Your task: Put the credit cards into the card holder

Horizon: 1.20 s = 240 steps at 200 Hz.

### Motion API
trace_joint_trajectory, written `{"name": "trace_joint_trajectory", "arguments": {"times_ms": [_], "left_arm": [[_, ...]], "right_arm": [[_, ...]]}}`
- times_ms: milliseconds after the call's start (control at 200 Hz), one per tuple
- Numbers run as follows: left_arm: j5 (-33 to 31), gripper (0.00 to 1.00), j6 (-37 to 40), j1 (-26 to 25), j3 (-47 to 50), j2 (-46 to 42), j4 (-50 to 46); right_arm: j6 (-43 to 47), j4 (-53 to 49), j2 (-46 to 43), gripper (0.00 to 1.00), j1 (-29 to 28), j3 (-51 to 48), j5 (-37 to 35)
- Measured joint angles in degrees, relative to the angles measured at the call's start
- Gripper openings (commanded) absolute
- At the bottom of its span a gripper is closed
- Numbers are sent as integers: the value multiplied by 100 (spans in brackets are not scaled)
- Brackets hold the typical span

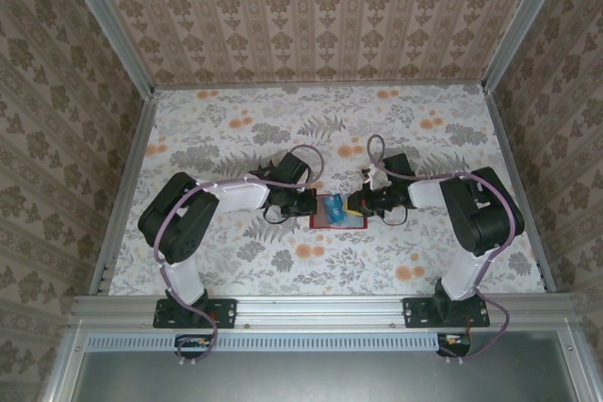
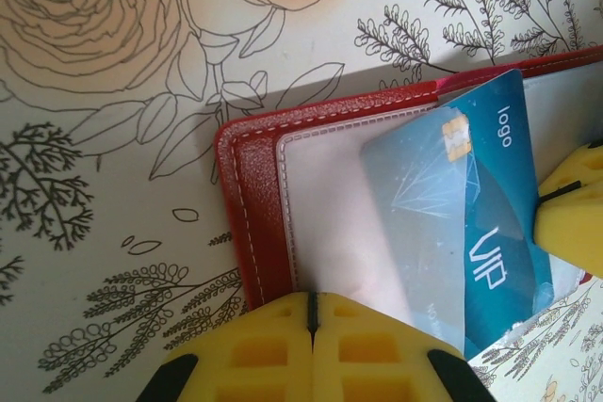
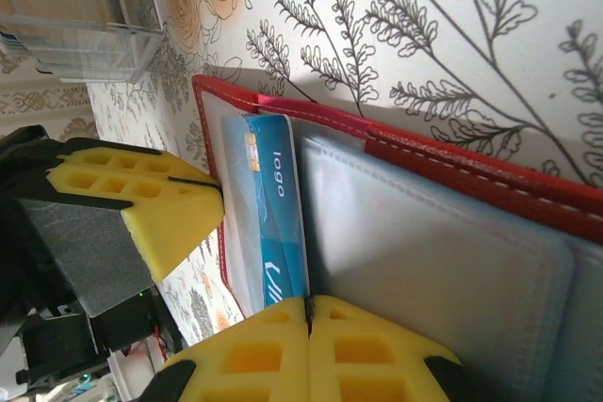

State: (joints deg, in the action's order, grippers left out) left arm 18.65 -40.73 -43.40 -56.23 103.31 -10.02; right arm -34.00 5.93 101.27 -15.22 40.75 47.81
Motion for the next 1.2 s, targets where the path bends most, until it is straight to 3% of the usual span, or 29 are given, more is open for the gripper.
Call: {"name": "trace_joint_trajectory", "arguments": {"times_ms": [245,655,1005,1200], "left_arm": [[-48,0,0,0,74,-74,-2],[-186,0,-22,7,483,-557,-131],[-404,0,72,48,863,-1381,-413],[-525,0,203,46,1047,-1318,-417]], "right_arm": [[-450,479,-22,0,-192,-168,-245],[-918,546,-516,0,-1099,-254,-1322],[-1084,498,-529,0,-1237,-254,-1641],[-1141,415,-533,0,-1401,-251,-1784]]}}
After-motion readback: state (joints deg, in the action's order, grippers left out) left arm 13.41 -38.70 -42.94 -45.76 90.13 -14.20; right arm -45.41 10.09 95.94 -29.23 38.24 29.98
